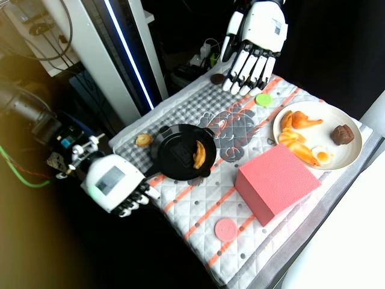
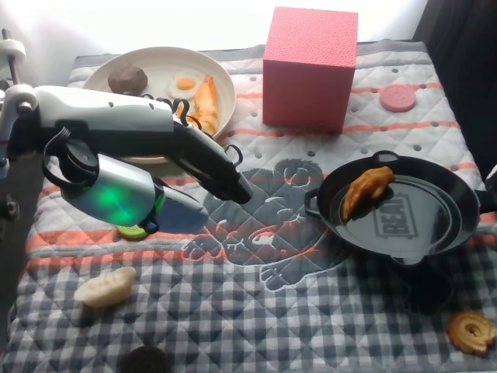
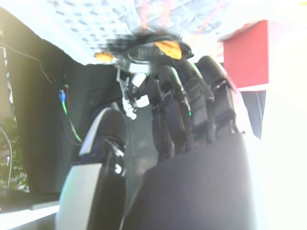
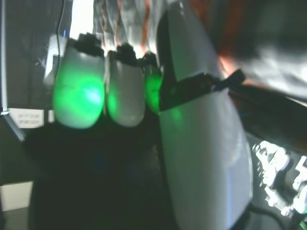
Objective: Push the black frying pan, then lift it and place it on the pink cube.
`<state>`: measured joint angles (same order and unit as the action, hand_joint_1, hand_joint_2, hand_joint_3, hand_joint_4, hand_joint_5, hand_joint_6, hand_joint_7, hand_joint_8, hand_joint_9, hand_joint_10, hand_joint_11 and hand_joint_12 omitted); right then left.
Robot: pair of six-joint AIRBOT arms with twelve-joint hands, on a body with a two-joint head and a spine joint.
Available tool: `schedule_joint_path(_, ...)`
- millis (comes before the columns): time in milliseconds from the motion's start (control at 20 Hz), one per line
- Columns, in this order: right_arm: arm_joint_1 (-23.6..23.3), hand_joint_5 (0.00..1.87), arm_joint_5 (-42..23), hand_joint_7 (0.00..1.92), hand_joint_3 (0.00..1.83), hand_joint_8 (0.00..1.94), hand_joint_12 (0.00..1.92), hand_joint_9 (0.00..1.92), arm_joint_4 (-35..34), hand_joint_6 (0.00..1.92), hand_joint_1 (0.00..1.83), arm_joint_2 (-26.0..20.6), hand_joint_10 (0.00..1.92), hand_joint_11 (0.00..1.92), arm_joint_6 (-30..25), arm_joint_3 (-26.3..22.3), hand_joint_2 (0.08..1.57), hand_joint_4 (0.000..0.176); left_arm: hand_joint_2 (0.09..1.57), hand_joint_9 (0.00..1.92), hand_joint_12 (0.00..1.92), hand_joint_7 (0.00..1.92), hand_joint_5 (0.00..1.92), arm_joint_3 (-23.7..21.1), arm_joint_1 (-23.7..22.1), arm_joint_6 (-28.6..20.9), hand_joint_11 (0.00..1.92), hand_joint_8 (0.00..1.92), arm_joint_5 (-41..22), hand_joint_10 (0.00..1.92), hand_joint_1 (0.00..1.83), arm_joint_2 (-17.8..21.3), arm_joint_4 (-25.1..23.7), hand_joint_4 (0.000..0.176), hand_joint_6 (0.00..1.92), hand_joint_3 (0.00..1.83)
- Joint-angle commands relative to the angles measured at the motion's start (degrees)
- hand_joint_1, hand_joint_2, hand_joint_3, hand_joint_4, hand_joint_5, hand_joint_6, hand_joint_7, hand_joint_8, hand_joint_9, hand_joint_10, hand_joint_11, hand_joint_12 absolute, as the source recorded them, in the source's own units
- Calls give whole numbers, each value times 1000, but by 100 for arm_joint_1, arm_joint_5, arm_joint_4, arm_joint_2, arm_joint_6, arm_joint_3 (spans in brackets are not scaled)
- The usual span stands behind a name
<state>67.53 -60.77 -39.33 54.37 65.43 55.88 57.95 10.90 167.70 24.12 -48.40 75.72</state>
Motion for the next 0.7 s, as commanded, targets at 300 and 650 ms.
schedule_joint_path(300,155,1279,-1844,1513,13,1941,1921,1636,425,1921,1283,-203,1921,1658,-436,-260,1357,0,1361,208,1032,560,526,-3,4,-21,0,3,-102,716,440,70,327,11,103,2)
schedule_joint_path(650,98,1314,-2023,1518,0,1941,1921,1639,561,1921,1368,-816,1921,1669,-437,-381,1318,0,1374,219,1064,569,542,-6,24,-21,0,6,-106,718,424,74,340,3,85,2)
